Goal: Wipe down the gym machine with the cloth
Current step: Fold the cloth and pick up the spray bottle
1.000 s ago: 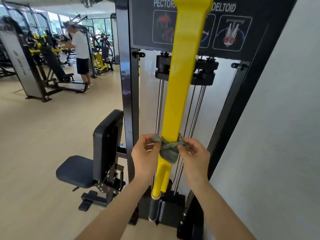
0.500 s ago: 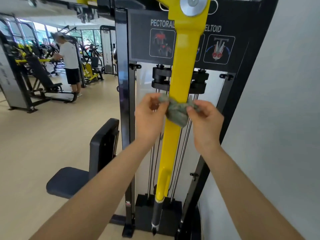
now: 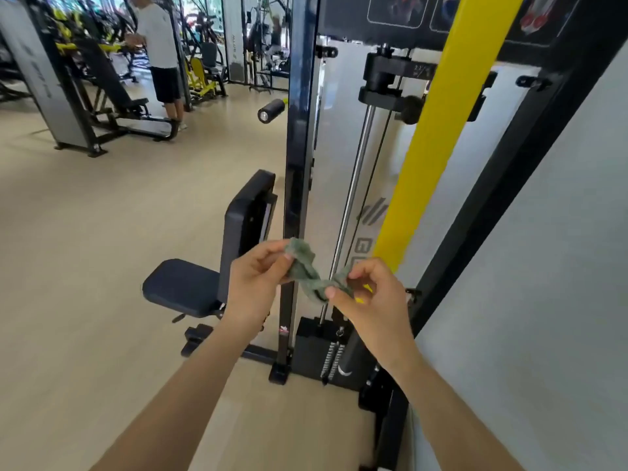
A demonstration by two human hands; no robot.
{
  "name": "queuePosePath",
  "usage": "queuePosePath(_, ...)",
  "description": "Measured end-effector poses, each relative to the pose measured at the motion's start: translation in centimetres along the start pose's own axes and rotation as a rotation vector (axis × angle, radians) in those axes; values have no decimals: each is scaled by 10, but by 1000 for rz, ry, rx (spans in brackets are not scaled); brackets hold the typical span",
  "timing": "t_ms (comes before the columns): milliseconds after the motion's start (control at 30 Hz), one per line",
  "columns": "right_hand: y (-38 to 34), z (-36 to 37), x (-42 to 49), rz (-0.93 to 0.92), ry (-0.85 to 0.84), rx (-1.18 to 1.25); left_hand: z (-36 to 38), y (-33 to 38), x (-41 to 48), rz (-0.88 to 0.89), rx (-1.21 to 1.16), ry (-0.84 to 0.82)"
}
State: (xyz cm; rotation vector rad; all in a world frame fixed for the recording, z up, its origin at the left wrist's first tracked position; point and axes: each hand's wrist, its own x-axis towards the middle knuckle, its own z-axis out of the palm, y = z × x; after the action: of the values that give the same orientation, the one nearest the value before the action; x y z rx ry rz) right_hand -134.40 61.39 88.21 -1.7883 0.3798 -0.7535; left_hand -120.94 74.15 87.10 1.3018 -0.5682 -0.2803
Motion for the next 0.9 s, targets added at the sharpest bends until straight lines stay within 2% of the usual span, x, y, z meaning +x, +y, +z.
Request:
queuePosePath(167,41,55,-31,267,-284,-79,-66,-29,-29,-134,24,29)
queuePosePath(300,63,96,-41,308,-353,-129,-109,-47,-51,-221,48,1)
queuePosePath(433,68,146,-34,312,-573,-34,-155,-60,-68,-289,86,15)
queuePosePath(567,90,203,-21,293,-695,-139,-207,-73,-79,-335,161,201)
queuePosePath(700,111,268,-3,361,-791,-97,-264,-87,-75,-397,297,399)
queuePosePath(900,157,371,40,462,-922,-2,-356,-120,-53,-554,538,453)
